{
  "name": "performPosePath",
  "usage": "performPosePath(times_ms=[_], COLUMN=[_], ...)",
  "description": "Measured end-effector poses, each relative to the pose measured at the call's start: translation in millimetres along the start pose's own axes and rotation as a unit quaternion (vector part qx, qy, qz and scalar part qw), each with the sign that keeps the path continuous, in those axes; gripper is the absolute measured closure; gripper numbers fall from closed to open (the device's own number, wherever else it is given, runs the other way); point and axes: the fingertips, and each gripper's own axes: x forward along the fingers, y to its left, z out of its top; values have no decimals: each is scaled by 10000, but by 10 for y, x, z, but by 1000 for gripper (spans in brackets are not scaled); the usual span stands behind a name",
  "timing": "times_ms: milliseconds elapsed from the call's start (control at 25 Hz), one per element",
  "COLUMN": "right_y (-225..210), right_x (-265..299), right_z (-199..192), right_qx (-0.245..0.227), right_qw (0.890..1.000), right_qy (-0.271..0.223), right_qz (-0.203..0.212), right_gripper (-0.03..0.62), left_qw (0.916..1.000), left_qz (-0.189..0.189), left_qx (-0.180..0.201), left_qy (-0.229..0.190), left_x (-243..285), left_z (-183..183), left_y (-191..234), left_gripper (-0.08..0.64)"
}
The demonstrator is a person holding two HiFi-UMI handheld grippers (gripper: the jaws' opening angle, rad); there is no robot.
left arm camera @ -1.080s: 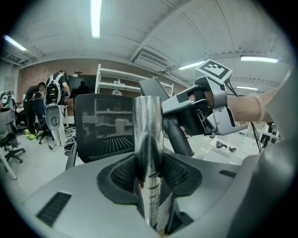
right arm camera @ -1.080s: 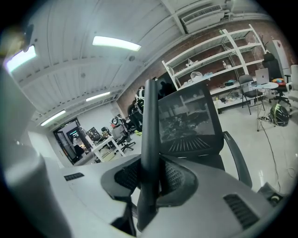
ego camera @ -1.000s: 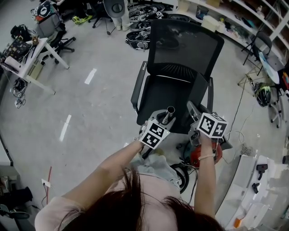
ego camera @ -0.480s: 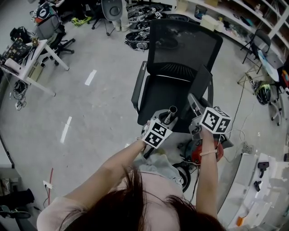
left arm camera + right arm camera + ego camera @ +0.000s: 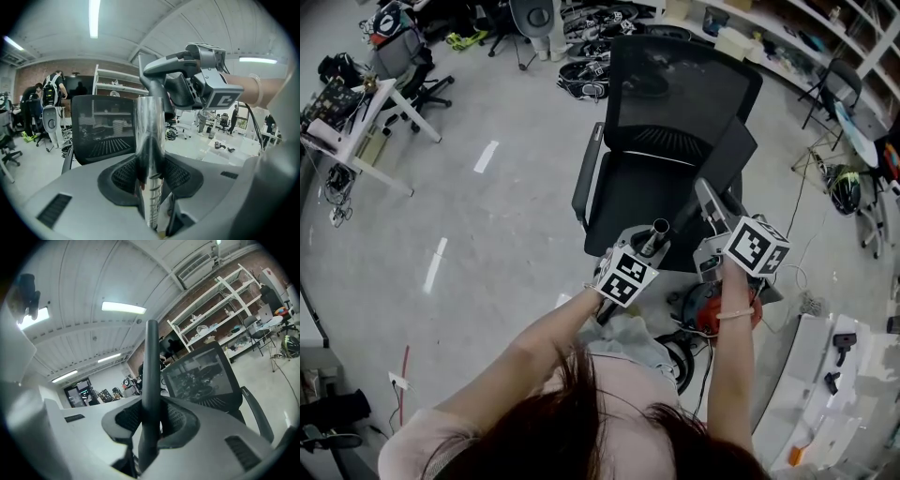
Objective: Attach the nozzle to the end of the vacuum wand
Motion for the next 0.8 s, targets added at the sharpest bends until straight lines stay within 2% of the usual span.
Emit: performPosePath(times_ms=[400, 800], right_y=[166, 294], right_x=[11, 75], right_z=[200, 161], right_qx=[174, 154], right_qw=[9991, 9988], right_qy=[-343, -344], right_qz=[190, 315], right_gripper=[489, 489], left_qw=[9999, 9998], left_qz=[-121, -174], left_qx=[32, 44], left_qy=[20, 26], left_x=[7, 40], left_z=[4, 13], left_y=[-12, -18], left_gripper=[408, 408])
